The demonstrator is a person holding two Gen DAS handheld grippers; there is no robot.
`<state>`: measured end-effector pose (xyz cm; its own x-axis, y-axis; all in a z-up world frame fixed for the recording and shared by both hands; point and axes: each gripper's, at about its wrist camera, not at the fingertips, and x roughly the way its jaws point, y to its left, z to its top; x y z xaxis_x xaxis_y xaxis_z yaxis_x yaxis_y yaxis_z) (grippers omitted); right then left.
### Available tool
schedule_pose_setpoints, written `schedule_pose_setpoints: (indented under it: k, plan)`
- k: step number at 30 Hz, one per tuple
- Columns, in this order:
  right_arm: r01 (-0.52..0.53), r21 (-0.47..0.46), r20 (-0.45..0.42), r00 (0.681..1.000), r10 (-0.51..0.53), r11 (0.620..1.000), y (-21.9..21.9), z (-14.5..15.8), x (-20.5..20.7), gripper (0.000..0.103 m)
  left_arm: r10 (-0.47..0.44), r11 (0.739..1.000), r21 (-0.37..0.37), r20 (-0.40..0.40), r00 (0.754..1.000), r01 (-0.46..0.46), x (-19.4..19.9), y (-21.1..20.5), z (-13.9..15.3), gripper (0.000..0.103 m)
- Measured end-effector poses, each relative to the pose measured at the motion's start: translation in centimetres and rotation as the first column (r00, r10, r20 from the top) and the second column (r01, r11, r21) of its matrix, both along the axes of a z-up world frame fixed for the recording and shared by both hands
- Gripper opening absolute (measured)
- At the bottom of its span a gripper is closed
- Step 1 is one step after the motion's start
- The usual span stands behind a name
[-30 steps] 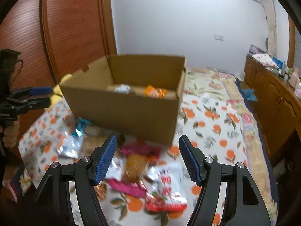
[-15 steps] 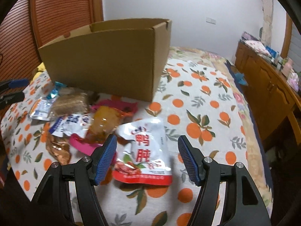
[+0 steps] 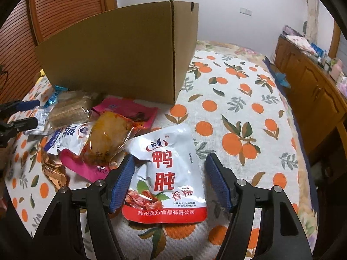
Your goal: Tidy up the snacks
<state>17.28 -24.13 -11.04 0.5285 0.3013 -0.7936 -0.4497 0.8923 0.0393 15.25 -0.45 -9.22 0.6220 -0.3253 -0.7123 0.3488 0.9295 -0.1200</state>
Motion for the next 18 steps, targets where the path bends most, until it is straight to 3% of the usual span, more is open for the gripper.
schedule_pose_setpoints:
  k: [9, 18]
  plan:
    - [0.004, -0.011, 0.006, 1.0, -0.003, 1.0, 0.3, 0.0, -0.1, 0.071, -0.043, 0.993, 0.104, -0.034, 0.998, 0.046, 0.4, -1.5, -0.8, 0.081]
    - [0.004, -0.011, 0.006, 1.0, -0.004, 1.0, 0.2, 0.0, -0.1, 0.071, -0.086, 0.986, 0.136, -0.058, 0.995, 0.093, 1.1, -2.3, -1.2, 0.084]
